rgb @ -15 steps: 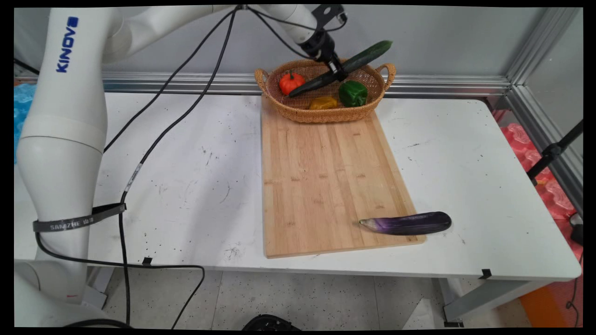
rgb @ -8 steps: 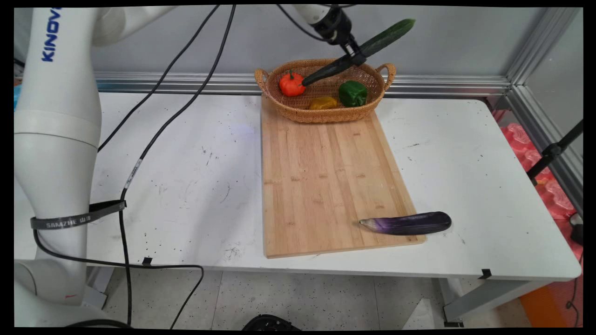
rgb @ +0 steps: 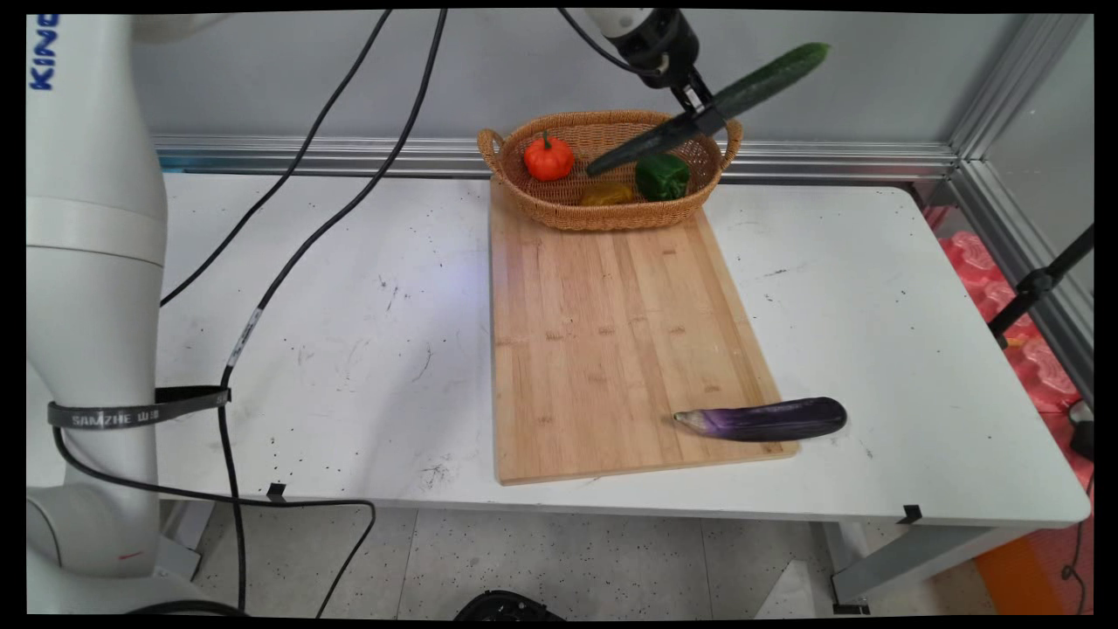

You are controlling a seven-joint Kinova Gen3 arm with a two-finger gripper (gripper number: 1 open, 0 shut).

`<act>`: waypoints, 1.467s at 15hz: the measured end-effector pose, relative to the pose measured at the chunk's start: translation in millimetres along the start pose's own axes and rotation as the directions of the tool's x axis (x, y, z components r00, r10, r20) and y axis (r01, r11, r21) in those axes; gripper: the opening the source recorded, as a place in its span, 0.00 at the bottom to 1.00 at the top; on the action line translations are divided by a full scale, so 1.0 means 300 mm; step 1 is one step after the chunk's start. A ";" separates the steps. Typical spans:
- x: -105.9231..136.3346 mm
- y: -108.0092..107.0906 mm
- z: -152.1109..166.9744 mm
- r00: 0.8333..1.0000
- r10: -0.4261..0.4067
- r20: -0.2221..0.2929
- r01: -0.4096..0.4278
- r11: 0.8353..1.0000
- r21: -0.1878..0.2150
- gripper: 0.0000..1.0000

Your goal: Place the picked object on the cutting board

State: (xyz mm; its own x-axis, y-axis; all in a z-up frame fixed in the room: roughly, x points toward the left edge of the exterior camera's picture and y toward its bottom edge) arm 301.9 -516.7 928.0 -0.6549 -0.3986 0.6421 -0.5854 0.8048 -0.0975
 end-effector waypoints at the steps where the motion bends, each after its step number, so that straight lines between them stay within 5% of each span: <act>1: 0.006 0.035 -0.008 1.000 -0.006 0.007 0.006 1.000 -0.013 0.00; 11: -0.080 0.351 -0.020 0.995 0.017 0.101 -0.003 0.989 -0.145 0.00; 22: -0.274 0.564 0.091 0.985 0.083 0.150 -0.048 0.974 -0.221 0.00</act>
State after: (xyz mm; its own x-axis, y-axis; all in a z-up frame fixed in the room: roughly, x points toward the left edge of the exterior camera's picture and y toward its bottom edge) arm 243.6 -359.8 838.0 -0.7656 -0.3920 0.5101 -0.4331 0.9004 0.0418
